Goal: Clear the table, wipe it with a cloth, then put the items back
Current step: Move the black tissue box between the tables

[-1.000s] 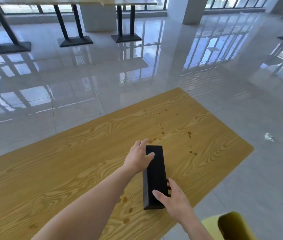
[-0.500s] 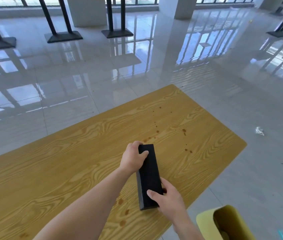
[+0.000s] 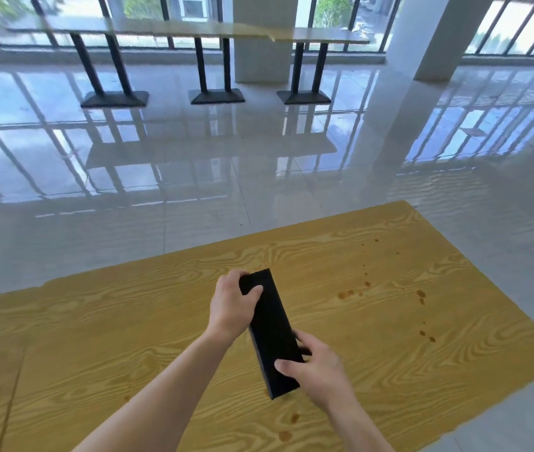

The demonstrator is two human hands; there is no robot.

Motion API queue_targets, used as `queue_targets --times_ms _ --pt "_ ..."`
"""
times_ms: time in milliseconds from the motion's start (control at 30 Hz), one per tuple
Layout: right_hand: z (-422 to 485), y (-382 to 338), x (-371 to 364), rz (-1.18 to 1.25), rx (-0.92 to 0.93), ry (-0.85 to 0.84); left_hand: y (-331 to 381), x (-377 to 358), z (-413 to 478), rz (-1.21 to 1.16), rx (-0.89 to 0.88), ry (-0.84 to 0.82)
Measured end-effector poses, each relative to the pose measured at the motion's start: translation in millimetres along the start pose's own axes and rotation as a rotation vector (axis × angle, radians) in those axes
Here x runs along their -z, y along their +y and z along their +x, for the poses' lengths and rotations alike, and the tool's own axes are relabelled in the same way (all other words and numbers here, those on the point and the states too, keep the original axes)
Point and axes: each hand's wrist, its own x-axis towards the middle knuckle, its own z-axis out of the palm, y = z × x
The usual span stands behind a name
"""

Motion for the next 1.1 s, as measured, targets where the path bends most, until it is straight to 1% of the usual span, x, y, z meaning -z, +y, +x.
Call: queue_targets --times_ms 333,767,900,1000,1100 --pt "10 -71 -101 -0.160 0.143 -0.232 -67 136 -28 -0.073 0.140 0.337" --pt "-2 -131 -256 -0.391 0.286 -0.601 -166 278 -117 -0.126 0.361 0.748" --pt "-11 -138 -303 -0.382 0.308 -0.689 -193 318 -128 -0.106 0.400 0.782" --pt "-15 -138 -334 -0.332 0.292 -0.683 -198 344 -123 -0.093 0.405 0.750" --pt "-16 -137 -363 -0.248 0.234 -0.655 -206 365 -111 -0.031 0.434 0.699"
